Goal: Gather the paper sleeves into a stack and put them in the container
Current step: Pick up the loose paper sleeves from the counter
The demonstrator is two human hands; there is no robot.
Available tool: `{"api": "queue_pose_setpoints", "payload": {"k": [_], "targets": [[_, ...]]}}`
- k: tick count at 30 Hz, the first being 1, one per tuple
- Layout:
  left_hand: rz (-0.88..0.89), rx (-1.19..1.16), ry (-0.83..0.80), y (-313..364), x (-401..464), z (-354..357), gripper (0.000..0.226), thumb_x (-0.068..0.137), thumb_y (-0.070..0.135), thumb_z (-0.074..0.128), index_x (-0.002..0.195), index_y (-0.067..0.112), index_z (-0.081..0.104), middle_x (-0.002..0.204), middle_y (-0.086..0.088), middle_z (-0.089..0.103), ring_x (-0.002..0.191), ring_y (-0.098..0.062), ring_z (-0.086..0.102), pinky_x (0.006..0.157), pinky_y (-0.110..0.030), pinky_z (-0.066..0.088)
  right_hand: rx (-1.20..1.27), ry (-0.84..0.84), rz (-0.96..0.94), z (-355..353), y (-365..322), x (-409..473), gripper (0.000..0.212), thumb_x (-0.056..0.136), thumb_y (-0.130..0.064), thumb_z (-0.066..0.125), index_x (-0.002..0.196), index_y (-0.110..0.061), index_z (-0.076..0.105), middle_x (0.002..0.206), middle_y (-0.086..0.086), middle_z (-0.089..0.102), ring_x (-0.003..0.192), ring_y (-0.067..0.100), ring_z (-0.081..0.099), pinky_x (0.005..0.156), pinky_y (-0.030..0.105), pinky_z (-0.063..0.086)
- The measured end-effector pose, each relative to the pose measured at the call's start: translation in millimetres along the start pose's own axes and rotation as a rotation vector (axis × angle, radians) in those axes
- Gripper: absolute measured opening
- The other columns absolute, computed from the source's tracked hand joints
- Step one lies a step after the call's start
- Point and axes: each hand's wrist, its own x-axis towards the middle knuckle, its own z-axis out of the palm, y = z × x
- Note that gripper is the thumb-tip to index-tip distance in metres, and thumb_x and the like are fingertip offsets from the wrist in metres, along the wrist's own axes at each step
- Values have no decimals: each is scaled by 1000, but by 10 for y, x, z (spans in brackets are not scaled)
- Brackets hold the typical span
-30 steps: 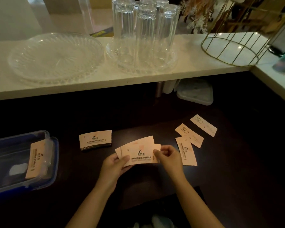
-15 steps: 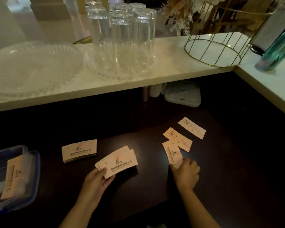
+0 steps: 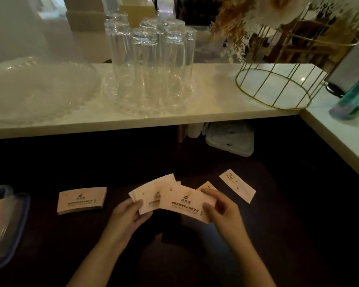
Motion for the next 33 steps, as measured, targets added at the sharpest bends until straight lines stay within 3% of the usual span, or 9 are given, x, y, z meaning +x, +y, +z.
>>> {"api": "queue_pose_setpoints", "payload": {"k": [3, 6, 12, 14, 16, 19, 21, 26, 33], "targets": [[43, 38, -89, 75, 16, 227, 19, 91, 6, 46, 102, 6, 61, 89, -11, 74, 86, -21, 70, 66, -29, 57, -100, -50, -43, -3, -133, 121, 31, 87, -11, 58, 106, -36, 57, 107, -12, 58, 91, 4, 61, 59, 11, 52], [55, 78, -128, 109, 7, 294, 17, 89, 9, 49, 101, 12, 61, 86, -1, 76, 83, -14, 70, 59, -20, 55, -160, -44, -64, 40, -176, 236, 34, 87, -11, 58, 115, -31, 55, 107, -5, 59, 89, 6, 62, 59, 16, 55], [117, 94, -11, 172, 76, 137, 20, 85, 5, 54, 97, 19, 63, 85, 0, 75, 81, -12, 70, 58, -20, 55, -239, 17, -164, 303, -60, 391, 56, 83, -17, 64, 127, -40, 38, 94, -18, 49, 81, 0, 54, 59, 11, 43], [108, 13, 33, 183, 130, 30, 21, 86, 4, 53, 100, 17, 62, 91, -5, 74, 85, -17, 69, 63, -26, 56, -334, 84, -182, 184, 78, 474, 58, 82, -17, 67, 130, -34, 40, 101, -10, 51, 86, 4, 52, 66, 9, 39], [100, -49, 77, 172, 177, -73, 22, 86, 5, 52, 104, 15, 61, 101, -9, 70, 94, -21, 65, 75, -34, 52, -530, 89, -186, -56, 293, 541, 55, 81, -18, 67, 131, -24, 44, 116, 1, 52, 105, 14, 50, 80, 16, 38], [73, -123, 130, 112, 236, -174, 20, 87, 5, 51, 101, 16, 61, 103, -10, 66, 96, -22, 61, 86, -41, 47, -971, -62, -104, -426, 646, 530, 66, 79, -39, 65, 137, -27, 34, 138, 4, 39, 125, 19, 35, 96, 30, 41], [44, -144, 148, 51, 247, -199, 19, 87, 6, 50, 98, 17, 61, 102, -9, 66, 96, -21, 61, 85, -42, 47, -1136, -197, -28, -553, 820, 468, 75, 77, -51, 61, 140, -30, 25, 145, 4, 30, 130, 20, 30, 104, 37, 38], [10, -156, 173, -56, 209, -225, 18, 87, 7, 53, 97, 18, 62, 100, -8, 68, 95, -21, 63, 72, -36, 50, -1178, -166, -114, -595, 977, 385, 54, 88, -42, 50, 137, -24, 34, 141, 4, 40, 125, 21, 37, 98, 32, 41], [-3, -112, 174, -56, 229, -159, 17, 88, 7, 52, 99, 16, 61, 100, -9, 68, 93, -22, 64, 78, -40, 51, -1256, -254, -152, -602, 960, 405, 52, 95, -34, 39, 142, -19, 23, 148, 8, 36, 131, 23, 38, 103, 33, 39]]}}
